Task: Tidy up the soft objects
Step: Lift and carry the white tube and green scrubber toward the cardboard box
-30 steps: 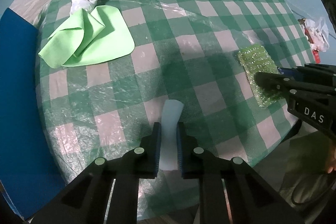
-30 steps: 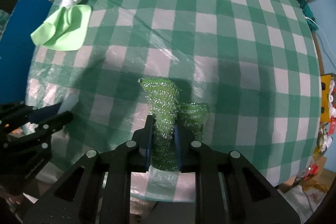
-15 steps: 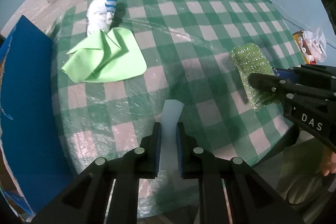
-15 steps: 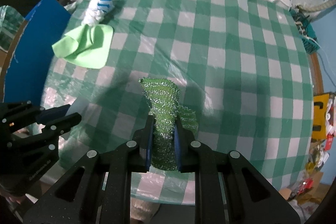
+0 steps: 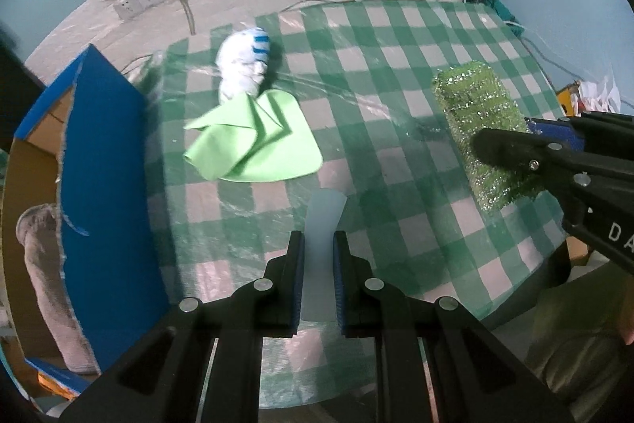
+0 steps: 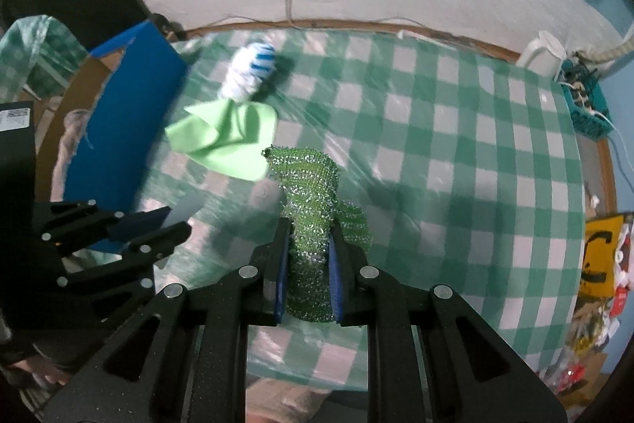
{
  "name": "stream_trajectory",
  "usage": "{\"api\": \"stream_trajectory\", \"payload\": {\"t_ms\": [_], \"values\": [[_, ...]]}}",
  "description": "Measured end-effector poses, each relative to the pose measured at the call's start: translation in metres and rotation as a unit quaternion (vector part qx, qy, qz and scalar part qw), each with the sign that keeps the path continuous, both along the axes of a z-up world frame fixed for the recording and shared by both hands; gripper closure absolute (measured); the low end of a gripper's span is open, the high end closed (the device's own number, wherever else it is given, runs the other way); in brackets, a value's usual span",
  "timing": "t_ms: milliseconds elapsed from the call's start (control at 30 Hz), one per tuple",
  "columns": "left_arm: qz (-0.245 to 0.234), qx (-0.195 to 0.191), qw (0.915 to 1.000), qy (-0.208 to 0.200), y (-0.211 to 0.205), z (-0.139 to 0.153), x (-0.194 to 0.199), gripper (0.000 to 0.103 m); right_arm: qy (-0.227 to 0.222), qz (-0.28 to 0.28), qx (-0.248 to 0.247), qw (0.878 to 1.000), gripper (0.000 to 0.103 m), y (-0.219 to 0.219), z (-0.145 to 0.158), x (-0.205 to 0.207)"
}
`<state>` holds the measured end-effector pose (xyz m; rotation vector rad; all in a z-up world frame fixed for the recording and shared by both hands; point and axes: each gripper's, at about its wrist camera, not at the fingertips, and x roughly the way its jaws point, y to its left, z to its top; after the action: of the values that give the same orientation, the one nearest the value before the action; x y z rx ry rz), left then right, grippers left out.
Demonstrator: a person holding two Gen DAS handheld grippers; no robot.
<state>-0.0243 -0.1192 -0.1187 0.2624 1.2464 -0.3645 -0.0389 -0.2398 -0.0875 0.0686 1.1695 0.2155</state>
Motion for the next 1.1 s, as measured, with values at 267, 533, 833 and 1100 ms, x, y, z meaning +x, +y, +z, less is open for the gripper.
{"api": "stream_trajectory", "payload": {"t_ms": [267,533,833,1100], "values": [[0.031,-0.007,0.9993,-0.021,0.026,0.023,0.007,0.090,-0.019,0.027,0.005,0.999,0.087,0.024,0.020,0.003],[0.052,-0.020,0.9975,-0.043,0.045,0.044,0.011,0.090,-0.029,0.047,0.009,0.998,0.086,0.046,0.030,0.008],[0.080,-0.022,0.9953,-0.050,0.073,0.049,0.016,0.090,-0.038,0.071,0.012,0.997,0.086,0.075,0.041,0.019],[0.109,-0.031,0.9918,-0.060,0.103,0.058,0.020,0.090,-0.047,0.088,0.016,0.995,0.086,0.105,0.050,0.029]]}}
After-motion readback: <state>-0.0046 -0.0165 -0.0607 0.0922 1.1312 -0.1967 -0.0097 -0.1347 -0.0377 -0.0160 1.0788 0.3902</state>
